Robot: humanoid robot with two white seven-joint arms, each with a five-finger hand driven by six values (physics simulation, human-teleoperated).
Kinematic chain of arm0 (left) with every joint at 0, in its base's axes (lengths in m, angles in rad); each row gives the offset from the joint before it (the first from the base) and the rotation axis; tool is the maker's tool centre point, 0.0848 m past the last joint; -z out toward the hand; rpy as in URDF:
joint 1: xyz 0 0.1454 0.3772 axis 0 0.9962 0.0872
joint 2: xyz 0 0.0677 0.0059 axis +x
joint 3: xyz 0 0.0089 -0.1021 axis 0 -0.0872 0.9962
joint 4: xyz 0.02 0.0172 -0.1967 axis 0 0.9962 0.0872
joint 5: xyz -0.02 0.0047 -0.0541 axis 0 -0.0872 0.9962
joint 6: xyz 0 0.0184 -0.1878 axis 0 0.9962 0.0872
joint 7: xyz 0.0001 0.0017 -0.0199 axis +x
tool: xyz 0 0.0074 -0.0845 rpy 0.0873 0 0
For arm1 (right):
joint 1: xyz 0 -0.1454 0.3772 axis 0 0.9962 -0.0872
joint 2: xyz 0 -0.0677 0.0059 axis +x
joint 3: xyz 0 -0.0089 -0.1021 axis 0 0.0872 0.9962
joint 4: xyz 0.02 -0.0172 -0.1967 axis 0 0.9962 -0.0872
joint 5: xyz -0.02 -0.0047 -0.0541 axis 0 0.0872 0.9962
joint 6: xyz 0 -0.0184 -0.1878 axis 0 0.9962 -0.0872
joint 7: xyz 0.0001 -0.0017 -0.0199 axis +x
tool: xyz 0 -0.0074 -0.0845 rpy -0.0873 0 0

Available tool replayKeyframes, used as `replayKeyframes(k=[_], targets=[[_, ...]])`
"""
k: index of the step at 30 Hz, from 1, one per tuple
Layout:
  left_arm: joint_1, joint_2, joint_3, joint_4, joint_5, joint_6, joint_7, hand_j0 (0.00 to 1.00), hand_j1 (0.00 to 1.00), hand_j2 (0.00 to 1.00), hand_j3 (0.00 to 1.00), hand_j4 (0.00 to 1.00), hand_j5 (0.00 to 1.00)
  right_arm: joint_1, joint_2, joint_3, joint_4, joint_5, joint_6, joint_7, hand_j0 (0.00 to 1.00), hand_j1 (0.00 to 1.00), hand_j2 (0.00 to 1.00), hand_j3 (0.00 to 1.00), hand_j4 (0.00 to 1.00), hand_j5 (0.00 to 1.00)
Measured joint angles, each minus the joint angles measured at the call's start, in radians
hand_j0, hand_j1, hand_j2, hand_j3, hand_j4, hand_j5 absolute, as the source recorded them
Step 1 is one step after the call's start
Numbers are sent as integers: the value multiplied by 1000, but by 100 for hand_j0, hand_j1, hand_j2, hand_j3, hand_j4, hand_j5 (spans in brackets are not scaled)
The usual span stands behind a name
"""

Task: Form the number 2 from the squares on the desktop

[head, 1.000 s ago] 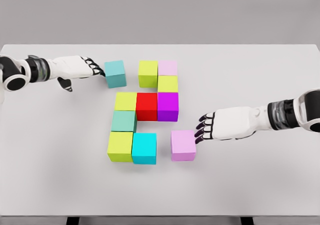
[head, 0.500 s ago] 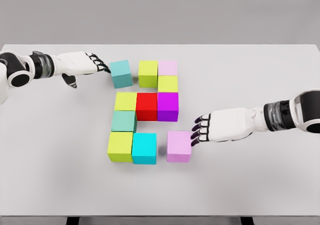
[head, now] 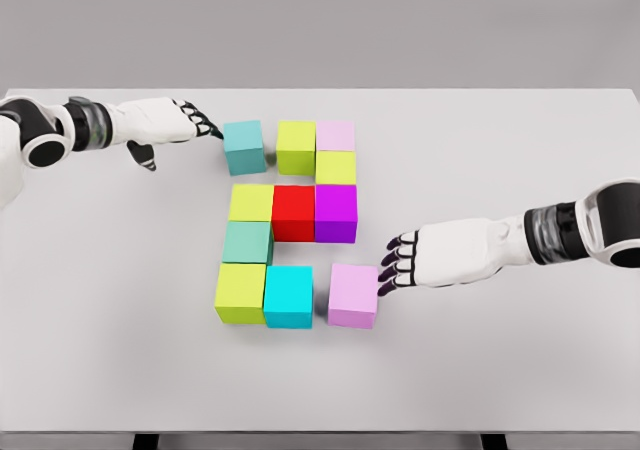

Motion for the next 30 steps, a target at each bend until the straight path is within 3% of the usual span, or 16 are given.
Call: replayKeyframes(k=[20, 30], targets=[[-9, -31, 6, 49, 2, 0, 0, 100, 100, 100, 100, 100, 100, 2, 20, 3, 0, 1, 0, 0, 97, 97, 97, 97, 97, 97], [2, -18, -1, 31, -1, 0, 1, 100, 100, 100, 100, 100, 100, 2, 27, 3, 0, 1, 0, 0, 97, 97, 97, 97, 97, 97]])
